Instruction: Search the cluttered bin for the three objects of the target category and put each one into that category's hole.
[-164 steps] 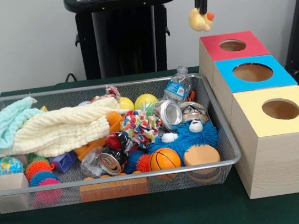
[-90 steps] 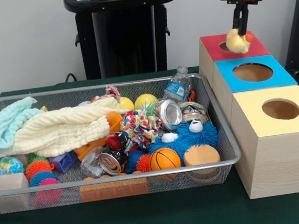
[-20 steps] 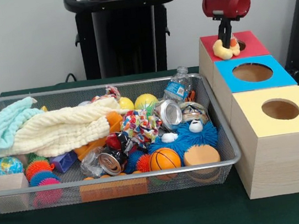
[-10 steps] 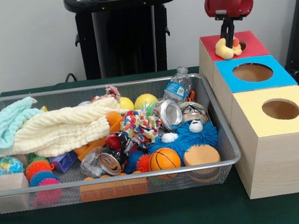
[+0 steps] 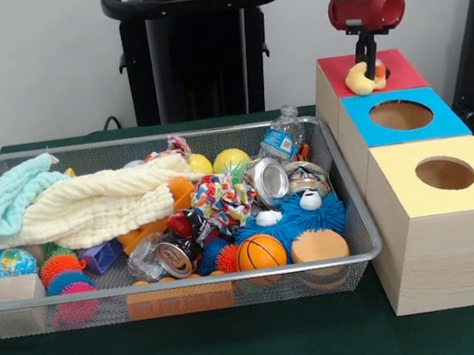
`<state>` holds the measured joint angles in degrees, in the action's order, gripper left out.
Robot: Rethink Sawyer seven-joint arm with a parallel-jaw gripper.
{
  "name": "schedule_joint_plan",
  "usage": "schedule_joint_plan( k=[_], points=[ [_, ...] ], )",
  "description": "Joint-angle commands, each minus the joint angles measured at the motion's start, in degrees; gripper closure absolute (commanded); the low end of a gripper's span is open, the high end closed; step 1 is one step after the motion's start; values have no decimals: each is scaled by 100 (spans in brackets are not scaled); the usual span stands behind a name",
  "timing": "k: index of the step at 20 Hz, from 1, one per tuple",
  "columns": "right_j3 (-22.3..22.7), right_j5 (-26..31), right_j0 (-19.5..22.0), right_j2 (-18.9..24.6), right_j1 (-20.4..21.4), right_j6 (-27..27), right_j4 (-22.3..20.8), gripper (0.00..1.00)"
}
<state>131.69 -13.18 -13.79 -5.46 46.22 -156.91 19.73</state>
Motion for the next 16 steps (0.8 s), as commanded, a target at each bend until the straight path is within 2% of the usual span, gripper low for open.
schedule_joint_plan(
  k=[1, 2, 7, 12, 16],
  points=[
    [-148, -245, 914, 2346, -1288, -1828, -255, 100],
    [-177, -311, 920, 2344, -1385, -1815, -233, 100],
    [-17, -679, 2189, 3620, -2167, -2149, -967, 100],
    [-81, -468, 3459, 4653, -3378, -2090, -1742, 100],
    [80, -357, 3522, 4773, -3328, -2322, -1544, 100]
  ],
)
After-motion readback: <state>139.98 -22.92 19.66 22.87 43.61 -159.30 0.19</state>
